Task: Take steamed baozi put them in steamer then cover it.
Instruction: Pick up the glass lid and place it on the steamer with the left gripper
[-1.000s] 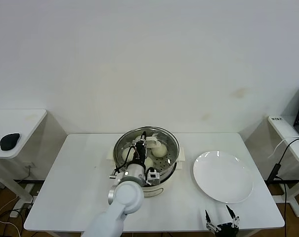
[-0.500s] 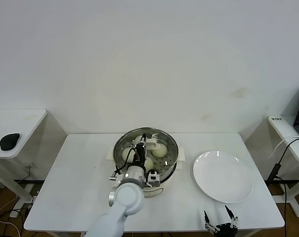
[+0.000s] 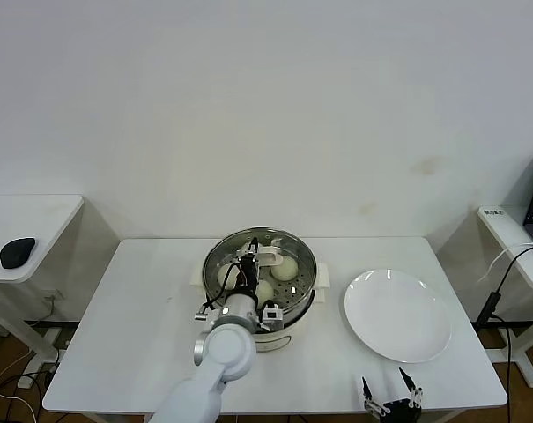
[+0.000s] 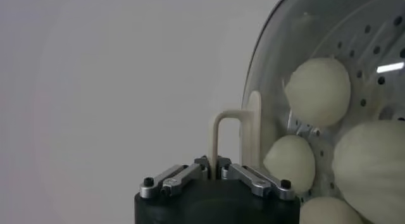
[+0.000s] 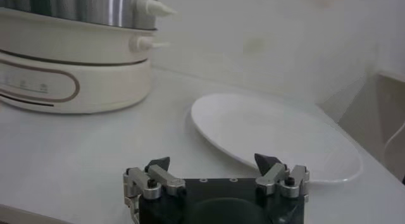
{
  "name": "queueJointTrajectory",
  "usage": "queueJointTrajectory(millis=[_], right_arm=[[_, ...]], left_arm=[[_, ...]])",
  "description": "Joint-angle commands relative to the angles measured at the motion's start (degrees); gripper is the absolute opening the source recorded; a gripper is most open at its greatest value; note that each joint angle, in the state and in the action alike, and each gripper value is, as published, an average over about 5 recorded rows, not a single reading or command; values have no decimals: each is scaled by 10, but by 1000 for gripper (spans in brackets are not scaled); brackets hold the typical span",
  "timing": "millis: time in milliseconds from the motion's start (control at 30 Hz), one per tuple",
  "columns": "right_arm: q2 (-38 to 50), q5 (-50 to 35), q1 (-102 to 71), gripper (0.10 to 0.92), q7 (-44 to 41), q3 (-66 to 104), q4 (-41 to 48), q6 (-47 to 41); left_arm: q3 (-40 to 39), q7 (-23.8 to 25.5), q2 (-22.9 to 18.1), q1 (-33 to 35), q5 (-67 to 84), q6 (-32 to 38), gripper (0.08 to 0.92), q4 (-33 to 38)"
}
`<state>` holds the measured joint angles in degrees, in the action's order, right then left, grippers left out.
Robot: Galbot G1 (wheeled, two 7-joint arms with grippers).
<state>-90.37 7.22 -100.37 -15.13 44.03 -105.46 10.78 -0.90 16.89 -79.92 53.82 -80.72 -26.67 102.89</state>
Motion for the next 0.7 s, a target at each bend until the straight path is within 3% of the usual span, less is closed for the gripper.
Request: queueJointTrajectory(millis=[33, 367, 700], right_arm=[[0, 0, 0, 823, 0, 0, 1, 1], [0, 0, 0, 823, -1, -1, 1, 2], [0, 2, 0, 823, -1, -6, -1, 2]], left_arm=[[2, -6, -4, 1, -3, 2, 147, -4], [7, -17, -4, 8, -4, 14, 159, 1], [8, -18, 15, 40, 4, 12, 429, 63]])
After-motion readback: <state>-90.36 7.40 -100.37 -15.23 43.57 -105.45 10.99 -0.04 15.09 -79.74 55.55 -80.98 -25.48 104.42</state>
